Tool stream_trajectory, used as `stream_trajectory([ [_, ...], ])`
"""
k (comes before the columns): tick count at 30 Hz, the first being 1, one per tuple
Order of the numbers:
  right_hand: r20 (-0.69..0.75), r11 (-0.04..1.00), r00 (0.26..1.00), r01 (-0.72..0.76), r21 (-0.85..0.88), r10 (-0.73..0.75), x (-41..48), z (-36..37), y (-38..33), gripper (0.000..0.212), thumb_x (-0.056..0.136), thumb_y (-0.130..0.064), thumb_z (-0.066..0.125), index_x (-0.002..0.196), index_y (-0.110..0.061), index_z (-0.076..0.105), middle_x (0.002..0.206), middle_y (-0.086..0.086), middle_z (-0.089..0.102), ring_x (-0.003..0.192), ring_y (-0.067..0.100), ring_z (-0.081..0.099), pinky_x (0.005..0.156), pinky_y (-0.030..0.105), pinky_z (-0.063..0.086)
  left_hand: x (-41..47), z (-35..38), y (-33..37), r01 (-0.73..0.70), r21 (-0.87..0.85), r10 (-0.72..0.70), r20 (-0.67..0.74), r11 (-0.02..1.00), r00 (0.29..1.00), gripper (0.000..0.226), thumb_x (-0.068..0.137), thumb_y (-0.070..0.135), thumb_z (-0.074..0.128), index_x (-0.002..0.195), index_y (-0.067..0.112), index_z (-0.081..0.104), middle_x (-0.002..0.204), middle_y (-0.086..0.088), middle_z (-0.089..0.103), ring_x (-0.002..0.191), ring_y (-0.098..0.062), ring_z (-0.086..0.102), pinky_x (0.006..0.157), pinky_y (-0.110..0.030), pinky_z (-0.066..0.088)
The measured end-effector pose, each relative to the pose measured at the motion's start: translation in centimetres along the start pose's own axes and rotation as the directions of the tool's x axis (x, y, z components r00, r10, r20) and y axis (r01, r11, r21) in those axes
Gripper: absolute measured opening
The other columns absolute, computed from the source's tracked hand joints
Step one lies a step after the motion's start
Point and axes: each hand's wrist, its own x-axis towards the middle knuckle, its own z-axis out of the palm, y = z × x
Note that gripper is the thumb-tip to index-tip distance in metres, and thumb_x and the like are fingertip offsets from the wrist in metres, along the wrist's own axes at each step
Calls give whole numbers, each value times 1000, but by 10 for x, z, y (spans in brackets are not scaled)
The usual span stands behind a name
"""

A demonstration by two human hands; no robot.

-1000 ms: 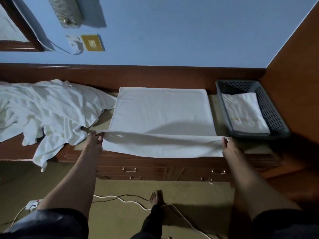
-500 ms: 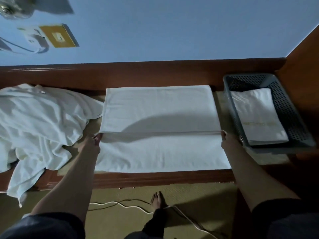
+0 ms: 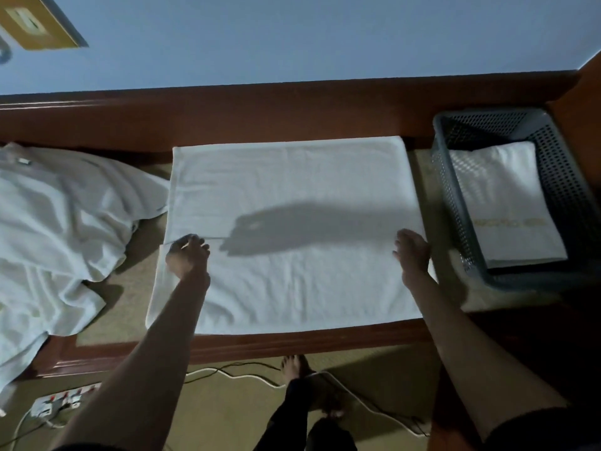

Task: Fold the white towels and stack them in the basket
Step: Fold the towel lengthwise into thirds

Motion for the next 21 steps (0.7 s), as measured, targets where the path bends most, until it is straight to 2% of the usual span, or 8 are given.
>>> stream_trajectory([
  [2, -50, 985, 989, 130, -114, -136, -10, 13, 6, 21, 96, -12, 61, 115, -5, 67, 113, 16, 67, 102, 25, 60, 90, 33, 47, -33, 16, -21, -312, 329, 270, 166, 892, 948, 12, 92, 11, 61, 97, 16, 71, 82, -4, 71, 72, -20, 65, 72, -33, 53],
  [4, 89, 878, 911, 412, -244, -403, -34, 28, 19, 28, 100, -11, 57, 125, -1, 62, 126, 18, 62, 117, 30, 59, 100, 37, 47, -72, 34, -49, -626, 403, 413, 500, 667, 761, 17, 94, 12, 63, 110, 14, 70, 98, -4, 72, 90, -20, 65, 81, -32, 51],
  [7, 236, 713, 805, 592, -376, -544, -57, 51, 43, 37, 103, -16, 45, 135, 0, 58, 143, 20, 54, 136, 35, 48, 114, 45, 40, -112, 57, -90, -901, 300, 392, 823, 313, 411, 32, 100, 24, 59, 131, 14, 62, 133, -9, 61, 122, -27, 54, 101, -41, 45],
  [9, 280, 649, 792, 606, -459, -542, -64, 61, 52, 45, 106, -23, 40, 144, -3, 50, 154, 20, 43, 145, 34, 38, 120, 47, 32, -123, 72, -115, -952, 267, 289, 909, 148, 300, 48, 106, 39, 44, 149, 19, 46, 157, -9, 40, 146, -29, 34, 118, -47, 29],
  [11, 343, 581, 777, 624, -522, -527, -66, 62, 63, 51, 108, -31, 35, 153, -7, 40, 162, 17, 31, 152, 31, 26, 124, 49, 23, -124, 80, -132, -961, 273, 201, 940, 34, 274, 60, 108, 50, 29, 163, 26, 21, 171, -7, 11, 158, -27, 6, 127, -49, 7],
  [13, 407, 497, 739, 666, -556, -537, -59, 53, 71, 55, 109, -38, 31, 157, -13, 33, 166, 13, 24, 155, 27, 17, 125, 50, 18, -123, 82, -141, -952, 294, 189, 943, -86, 274, 66, 107, 56, 24, 165, 31, 3, 172, -3, -7, 158, -23, -11, 127, -51, -3],
  [16, 514, 390, 662, 743, -544, -545, -42, 34, 77, 60, 107, -48, 30, 160, -20, 27, 169, 8, 16, 157, 23, 7, 127, 49, 10, -124, 83, -148, -924, 330, 211, 934, -193, 289, 73, 105, 64, 26, 164, 33, -4, 172, 1, -13, 158, -20, -15, 127, -51, -3],
  [21, 591, 302, 591, 799, -519, -549, -6, -8, 87, 63, 105, -52, 33, 161, -27, 23, 170, 3, 9, 157, 23, 4, 126, 50, 9, -130, 85, -147, -914, 346, 231, 927, -211, 297, 74, 104, 67, 25, 163, 35, -5, 171, 3, -14, 158, -19, -14, 127, -54, 5],
])
